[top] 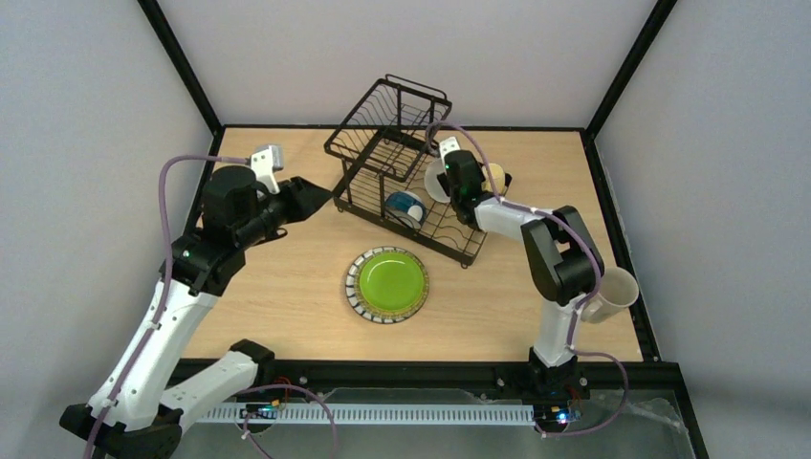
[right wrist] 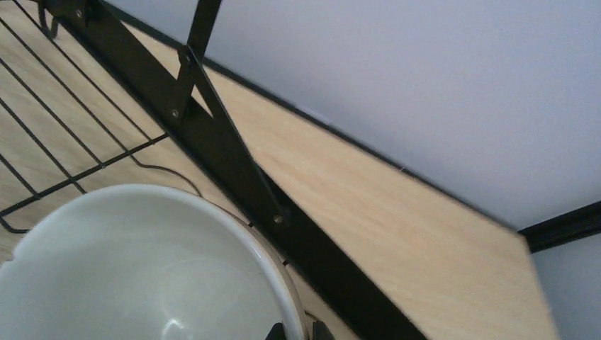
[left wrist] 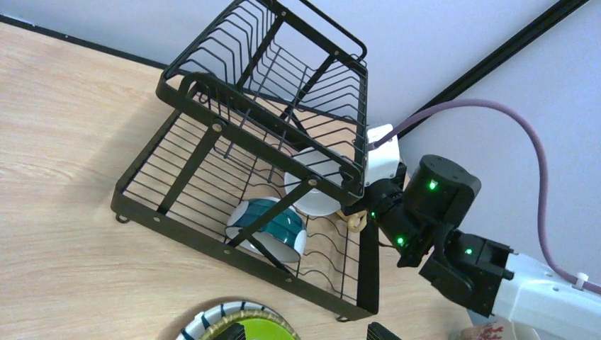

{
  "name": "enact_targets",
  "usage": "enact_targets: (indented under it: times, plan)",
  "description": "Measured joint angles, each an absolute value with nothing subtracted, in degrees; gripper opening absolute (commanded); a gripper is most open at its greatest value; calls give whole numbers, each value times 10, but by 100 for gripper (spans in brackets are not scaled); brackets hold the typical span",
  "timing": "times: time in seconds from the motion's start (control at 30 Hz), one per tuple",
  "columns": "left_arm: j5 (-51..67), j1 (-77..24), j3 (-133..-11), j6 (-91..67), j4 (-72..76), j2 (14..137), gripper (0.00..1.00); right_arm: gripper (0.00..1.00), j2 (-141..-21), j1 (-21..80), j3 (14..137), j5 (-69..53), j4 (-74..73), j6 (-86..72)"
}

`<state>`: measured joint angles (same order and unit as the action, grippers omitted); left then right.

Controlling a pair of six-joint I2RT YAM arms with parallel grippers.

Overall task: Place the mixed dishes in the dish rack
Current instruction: Insert the bowl into the dish rack.

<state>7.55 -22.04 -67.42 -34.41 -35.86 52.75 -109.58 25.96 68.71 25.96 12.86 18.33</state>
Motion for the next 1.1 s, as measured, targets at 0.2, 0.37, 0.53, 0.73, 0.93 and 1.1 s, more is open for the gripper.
enact_targets:
  times: [0.2,0.37,0.53,0.73,0.93,1.1]
  plan:
    - [82,-220,-642,-350,-350,506,99,0,-1092,283,604,328,305,269]
    - [82,-220,-608,-351,-342,490,99,0,-1119,293,586,352,433,339]
    - [79,-220,-586,-351,-334,478,99,0,-1177,302,586,363,568,396]
    - [76,-220,-564,-352,-313,470,99,0,-1220,307,586,367,670,437]
    - [75,-220,-559,-355,-293,470,99,0,-1261,309,588,368,740,491]
    - [75,-220,-559,-356,-281,470,99,0,-1279,312,600,364,759,538]
